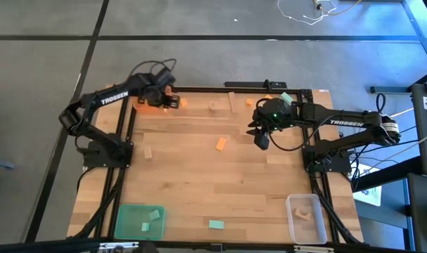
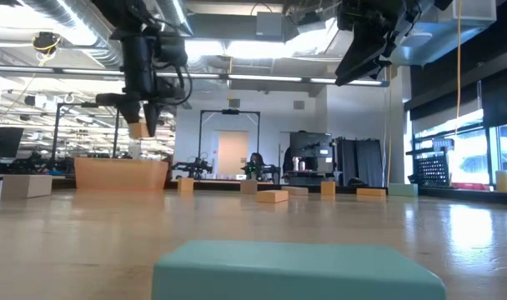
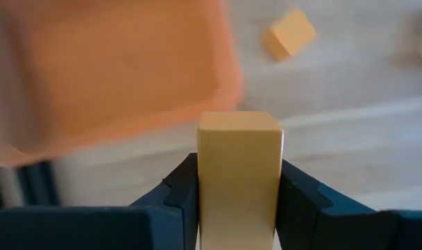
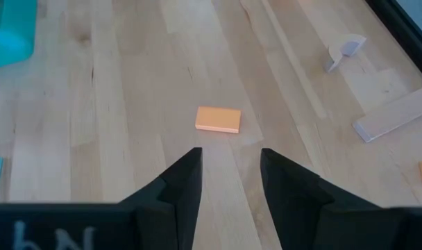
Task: Sort & place blocks by color
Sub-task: Put the orange block into the orange bin
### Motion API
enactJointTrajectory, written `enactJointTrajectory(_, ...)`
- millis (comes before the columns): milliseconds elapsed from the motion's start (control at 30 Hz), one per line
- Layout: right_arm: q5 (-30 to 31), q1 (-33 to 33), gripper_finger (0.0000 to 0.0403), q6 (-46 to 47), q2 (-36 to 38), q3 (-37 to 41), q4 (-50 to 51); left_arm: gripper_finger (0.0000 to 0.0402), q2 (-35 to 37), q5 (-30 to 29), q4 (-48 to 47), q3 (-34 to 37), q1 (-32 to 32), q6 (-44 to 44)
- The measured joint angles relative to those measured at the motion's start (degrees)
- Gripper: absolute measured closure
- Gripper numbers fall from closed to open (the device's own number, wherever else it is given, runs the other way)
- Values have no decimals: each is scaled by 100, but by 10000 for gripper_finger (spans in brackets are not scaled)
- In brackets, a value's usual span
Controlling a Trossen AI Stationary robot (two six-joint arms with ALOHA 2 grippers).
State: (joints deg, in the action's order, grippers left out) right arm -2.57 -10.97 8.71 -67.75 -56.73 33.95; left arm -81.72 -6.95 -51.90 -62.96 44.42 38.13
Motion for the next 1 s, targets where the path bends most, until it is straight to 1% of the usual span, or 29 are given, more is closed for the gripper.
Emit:
enactJointTrajectory(100,0,0,256,-7,0,0,0,279,-140,-113,109,0,367,-127)
enactJointTrajectory(267,0,-2,256,-7,0,0,0,279,-389,-115,104,0,926,-431)
enactJointTrajectory(600,0,0,256,-7,0,0,0,279,-962,-125,240,0,1364,-642)
enactJointTrajectory(633,0,0,256,-7,0,0,0,276,-986,-156,271,0,1380,-726)
enactJointTrajectory(700,0,0,256,0,0,0,0,256,-1007,-266,364,0,1386,-864)
enactJointTrajectory(767,0,0,256,-6,0,0,0,234,-1011,-386,428,0,1386,-876)
enactJointTrajectory(833,0,0,256,-6,0,0,0,220,-1011,-449,476,0,1386,-890)
enactJointTrajectory(1000,0,0,256,-7,0,0,0,215,-1011,-452,525,0,1386,-1063)
